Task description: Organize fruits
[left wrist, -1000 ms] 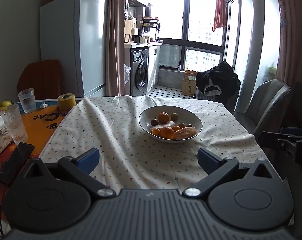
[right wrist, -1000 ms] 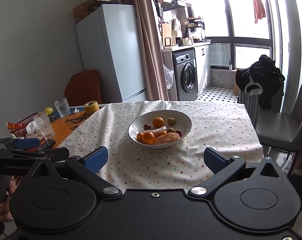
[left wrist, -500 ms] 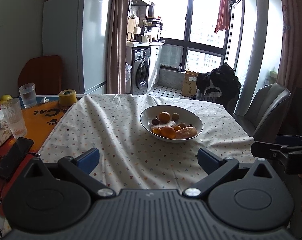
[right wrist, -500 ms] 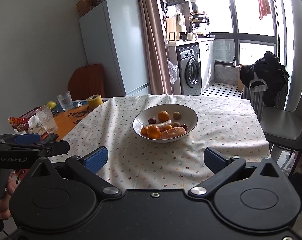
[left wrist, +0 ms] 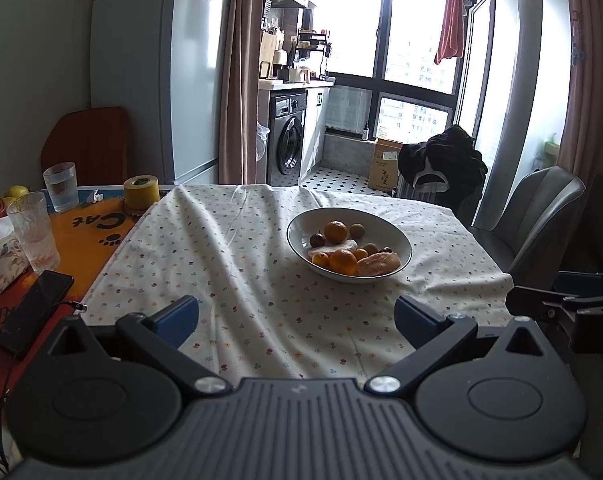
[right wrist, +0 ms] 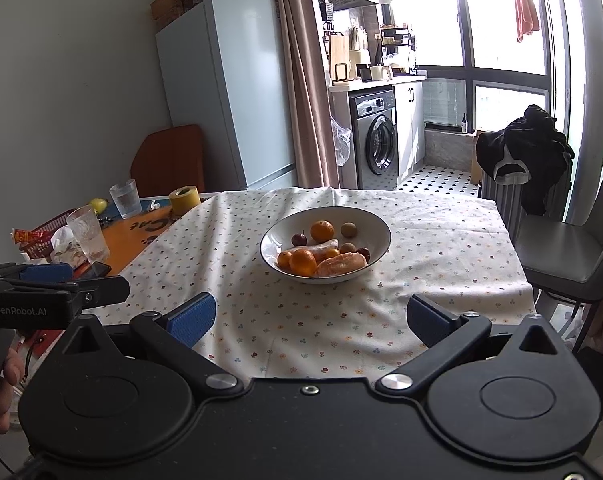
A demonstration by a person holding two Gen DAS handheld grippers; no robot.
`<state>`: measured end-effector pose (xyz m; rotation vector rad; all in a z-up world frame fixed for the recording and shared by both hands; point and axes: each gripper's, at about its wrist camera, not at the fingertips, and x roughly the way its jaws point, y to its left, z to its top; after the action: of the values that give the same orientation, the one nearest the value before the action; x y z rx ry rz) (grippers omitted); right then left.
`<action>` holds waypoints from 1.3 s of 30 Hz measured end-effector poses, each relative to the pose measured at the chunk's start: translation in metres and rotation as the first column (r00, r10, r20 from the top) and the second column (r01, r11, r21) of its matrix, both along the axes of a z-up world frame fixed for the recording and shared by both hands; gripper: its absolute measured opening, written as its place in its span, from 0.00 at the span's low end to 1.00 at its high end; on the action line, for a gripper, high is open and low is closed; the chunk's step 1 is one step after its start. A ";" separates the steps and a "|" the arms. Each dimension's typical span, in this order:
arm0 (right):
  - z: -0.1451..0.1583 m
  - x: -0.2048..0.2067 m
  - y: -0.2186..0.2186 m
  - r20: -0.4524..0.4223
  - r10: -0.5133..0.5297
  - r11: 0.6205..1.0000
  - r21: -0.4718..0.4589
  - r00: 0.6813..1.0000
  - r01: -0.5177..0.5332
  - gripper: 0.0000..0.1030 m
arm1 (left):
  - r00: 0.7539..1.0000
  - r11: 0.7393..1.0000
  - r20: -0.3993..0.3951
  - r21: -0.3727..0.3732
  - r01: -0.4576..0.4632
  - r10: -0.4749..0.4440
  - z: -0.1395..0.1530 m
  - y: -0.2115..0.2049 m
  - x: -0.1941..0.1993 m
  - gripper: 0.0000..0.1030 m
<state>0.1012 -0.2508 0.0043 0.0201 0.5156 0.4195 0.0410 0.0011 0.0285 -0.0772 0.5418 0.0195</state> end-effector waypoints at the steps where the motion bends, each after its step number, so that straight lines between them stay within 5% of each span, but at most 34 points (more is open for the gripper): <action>1: 0.000 0.000 0.000 -0.002 0.001 1.000 0.004 1.000 -0.001 1.00 | 1.000 1.000 0.000 -0.001 0.000 0.000 0.000 0.000 0.000 1.00; 39: 0.002 0.000 0.000 -0.008 -0.006 1.000 0.014 1.000 0.006 1.00 | 0.999 0.999 0.001 0.011 0.032 -0.032 0.001 -0.001 0.001 1.00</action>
<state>0.1011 -0.2504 0.0067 0.0373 0.5201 0.4171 0.0425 -0.0001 0.0290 -0.0576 0.5414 -0.0087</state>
